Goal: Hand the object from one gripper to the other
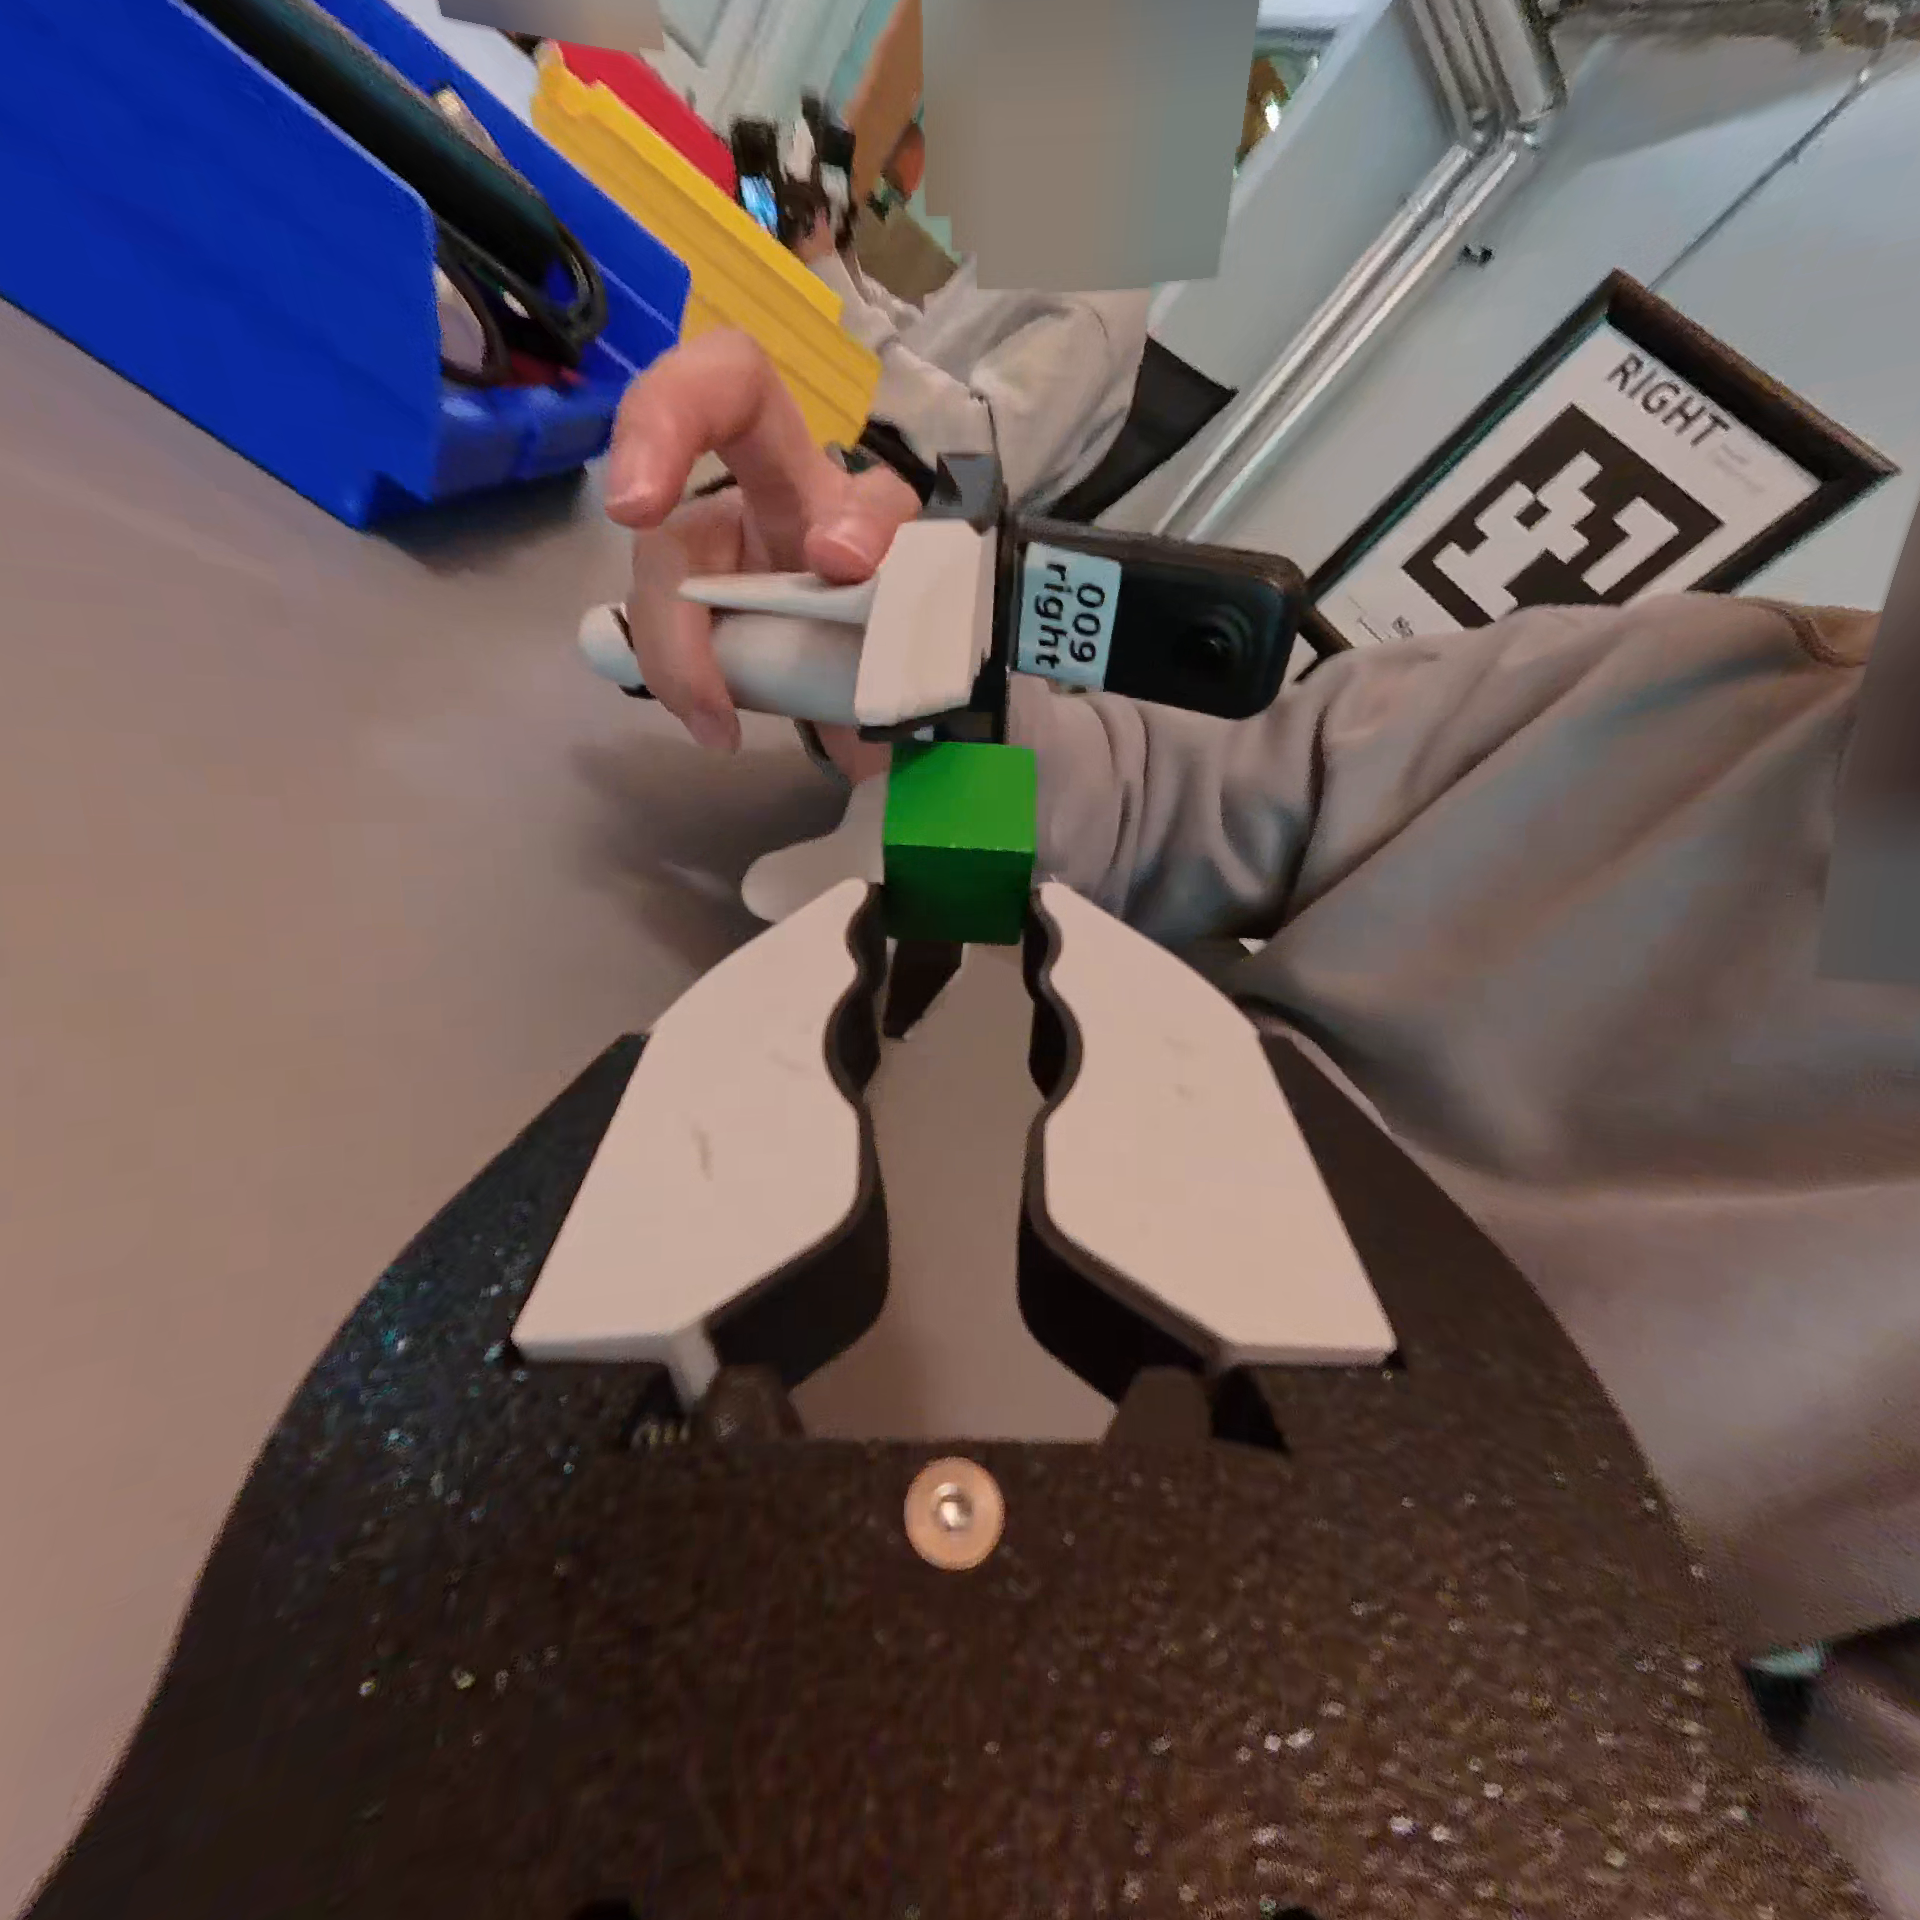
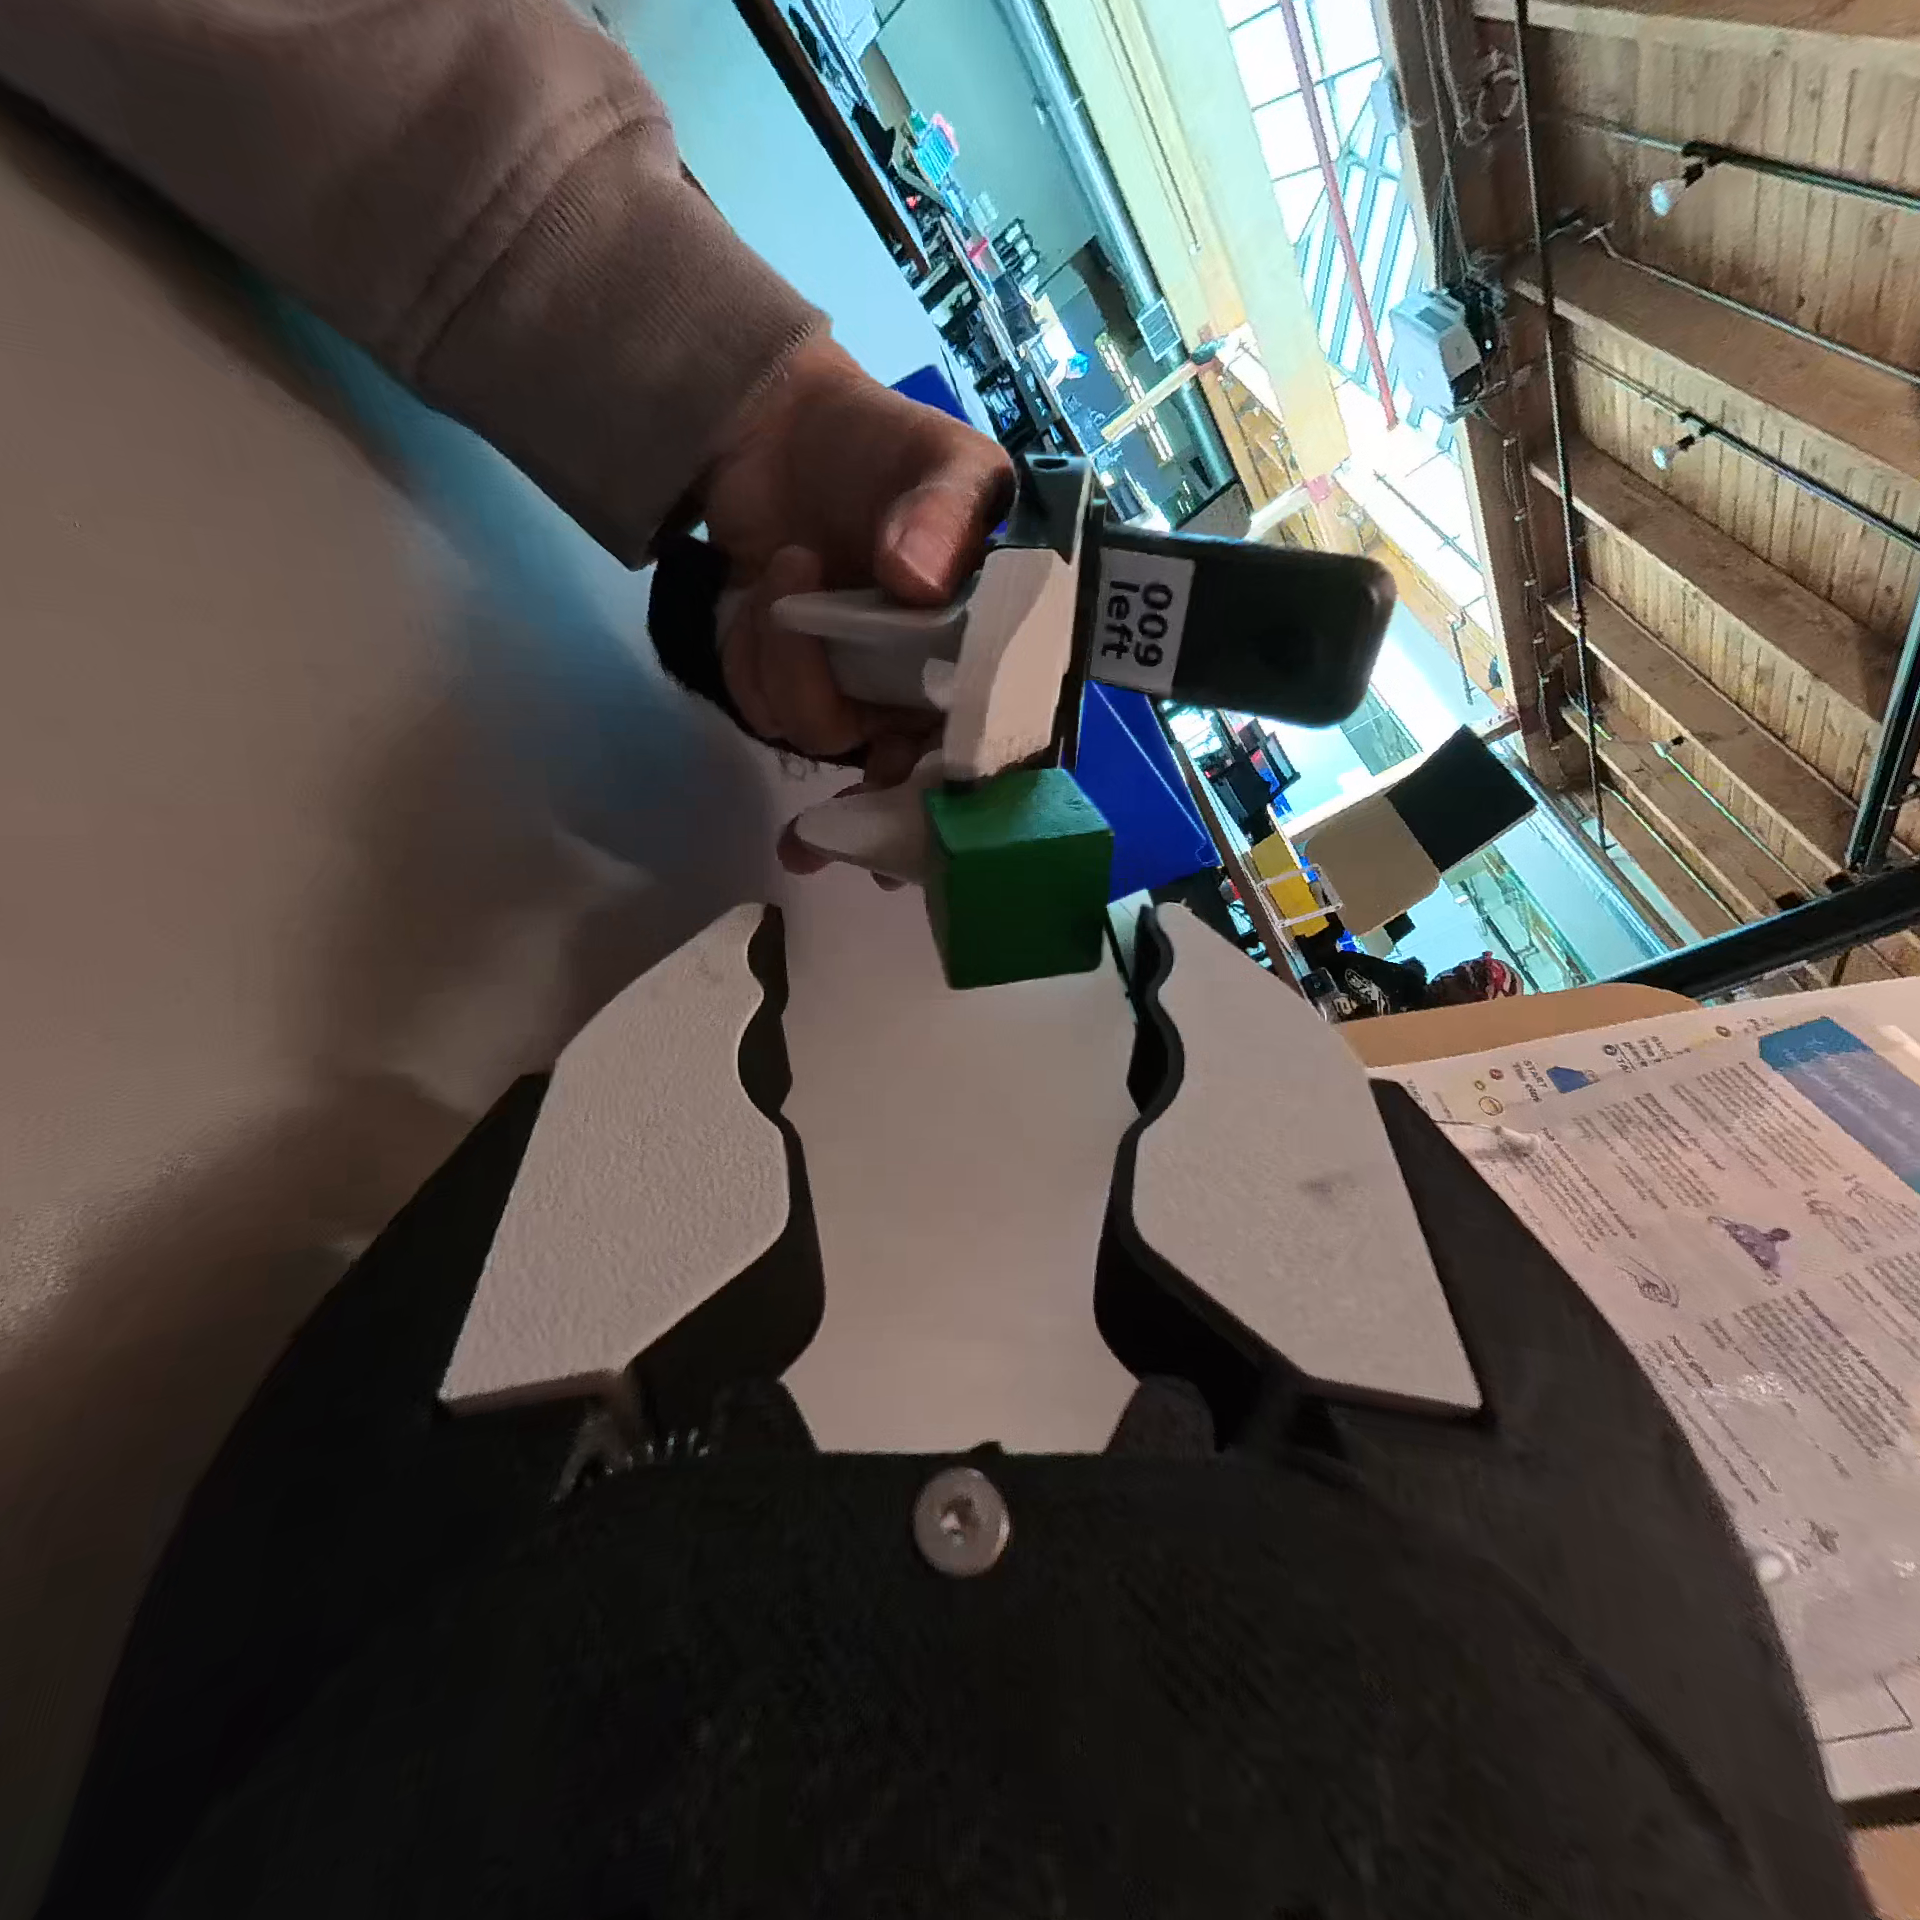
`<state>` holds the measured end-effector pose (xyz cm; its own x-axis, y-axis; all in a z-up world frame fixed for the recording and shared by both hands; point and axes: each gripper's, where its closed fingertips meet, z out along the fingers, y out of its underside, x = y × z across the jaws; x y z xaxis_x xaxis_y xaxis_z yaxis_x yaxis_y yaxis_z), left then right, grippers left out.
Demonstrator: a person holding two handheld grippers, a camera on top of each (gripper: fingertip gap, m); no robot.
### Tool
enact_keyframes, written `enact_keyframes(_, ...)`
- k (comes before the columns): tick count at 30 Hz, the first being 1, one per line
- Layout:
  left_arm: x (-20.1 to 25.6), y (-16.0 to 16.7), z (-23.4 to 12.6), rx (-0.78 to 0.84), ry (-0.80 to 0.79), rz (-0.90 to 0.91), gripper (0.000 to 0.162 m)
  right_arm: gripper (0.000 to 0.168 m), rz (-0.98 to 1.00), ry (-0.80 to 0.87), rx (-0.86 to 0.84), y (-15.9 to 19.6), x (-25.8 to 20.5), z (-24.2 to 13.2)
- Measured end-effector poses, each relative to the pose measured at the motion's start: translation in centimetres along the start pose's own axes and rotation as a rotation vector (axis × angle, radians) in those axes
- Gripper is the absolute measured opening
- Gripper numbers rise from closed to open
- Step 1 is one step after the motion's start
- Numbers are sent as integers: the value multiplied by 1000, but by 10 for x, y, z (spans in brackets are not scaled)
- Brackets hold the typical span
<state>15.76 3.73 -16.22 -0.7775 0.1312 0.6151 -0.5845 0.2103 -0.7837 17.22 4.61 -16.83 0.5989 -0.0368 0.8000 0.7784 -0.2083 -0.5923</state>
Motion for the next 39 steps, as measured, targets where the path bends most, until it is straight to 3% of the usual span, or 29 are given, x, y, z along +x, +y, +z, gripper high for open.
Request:
enact_keyframes(3,-1,6,5,-35,-3,-17,24,53,5,4,13,-3,-2,3)
enact_keyframes(6,-5,8,7,-46,-13,-40,24,30,-9,30,-34,2,-1,5)
enact_keyframes(10,-20,4,5,-5,-94,-46,25,29,-8,56,-161,18,5,8)
enact_keyframes(13,-47,-9,-6,70,-323,12,28,29,-60,171,-365,46,25,2)
enact_keyframes(16,-69,-22,-20,101,-609,174,49,29,-116,274,-605,78,43,-13)
enact_keyframes(19,-69,-31,-10,116,-729,298,55,29,-179,296,-765,98,46,-22)
enact_keyframes(23,-80,-25,4,95,-861,302,59,29,-248,293,-802,97,44,-18)
enact_keyframes(39,-80,-24,16,174,-788,262,27,29,-308,256,-772,87,33,-7)
